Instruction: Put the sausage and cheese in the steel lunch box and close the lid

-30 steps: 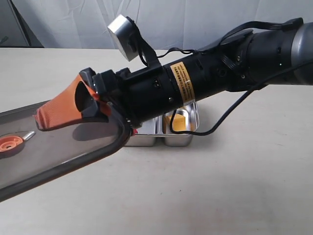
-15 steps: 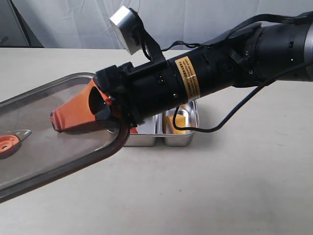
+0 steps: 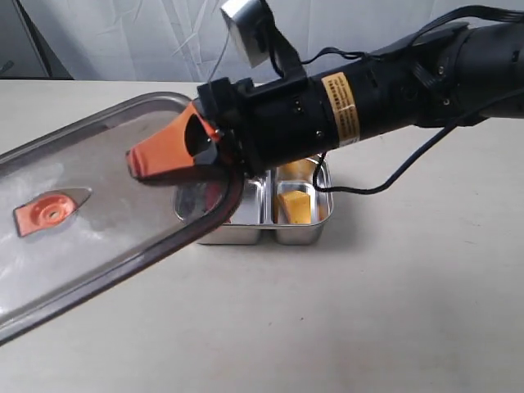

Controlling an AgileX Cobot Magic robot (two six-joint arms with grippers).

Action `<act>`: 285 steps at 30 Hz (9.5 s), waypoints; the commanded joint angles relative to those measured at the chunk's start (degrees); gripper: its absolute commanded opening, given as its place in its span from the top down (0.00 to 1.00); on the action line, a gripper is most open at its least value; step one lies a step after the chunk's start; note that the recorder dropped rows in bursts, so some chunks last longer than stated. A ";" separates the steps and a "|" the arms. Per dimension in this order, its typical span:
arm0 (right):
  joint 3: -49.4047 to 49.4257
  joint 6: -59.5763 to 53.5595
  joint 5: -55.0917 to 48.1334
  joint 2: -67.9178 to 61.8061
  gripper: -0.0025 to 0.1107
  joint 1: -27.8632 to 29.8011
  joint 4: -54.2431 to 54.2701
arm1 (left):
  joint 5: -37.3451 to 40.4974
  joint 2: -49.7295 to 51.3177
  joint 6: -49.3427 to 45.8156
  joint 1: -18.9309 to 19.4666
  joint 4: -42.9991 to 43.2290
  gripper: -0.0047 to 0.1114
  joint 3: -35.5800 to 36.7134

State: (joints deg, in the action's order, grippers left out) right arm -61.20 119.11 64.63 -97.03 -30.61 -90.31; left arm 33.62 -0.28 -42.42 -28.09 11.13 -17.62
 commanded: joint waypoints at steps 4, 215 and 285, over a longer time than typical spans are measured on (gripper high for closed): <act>-0.23 0.92 -9.05 0.12 0.99 8.99 0.87 | -6.60 6.68 19.23 -0.13 2.52 0.42 -0.14; 21.43 -3.72 -32.48 0.57 0.99 21.34 -9.63 | -57.27 108.91 82.86 7.97 33.19 0.96 -30.21; 46.78 1.58 -19.22 51.39 0.99 15.57 -8.37 | -55.89 5.22 106.63 10.53 47.28 0.96 17.62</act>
State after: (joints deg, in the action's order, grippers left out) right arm -14.54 119.11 45.13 -46.03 -14.90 -98.86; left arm -21.90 10.90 63.71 -21.98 58.50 -3.00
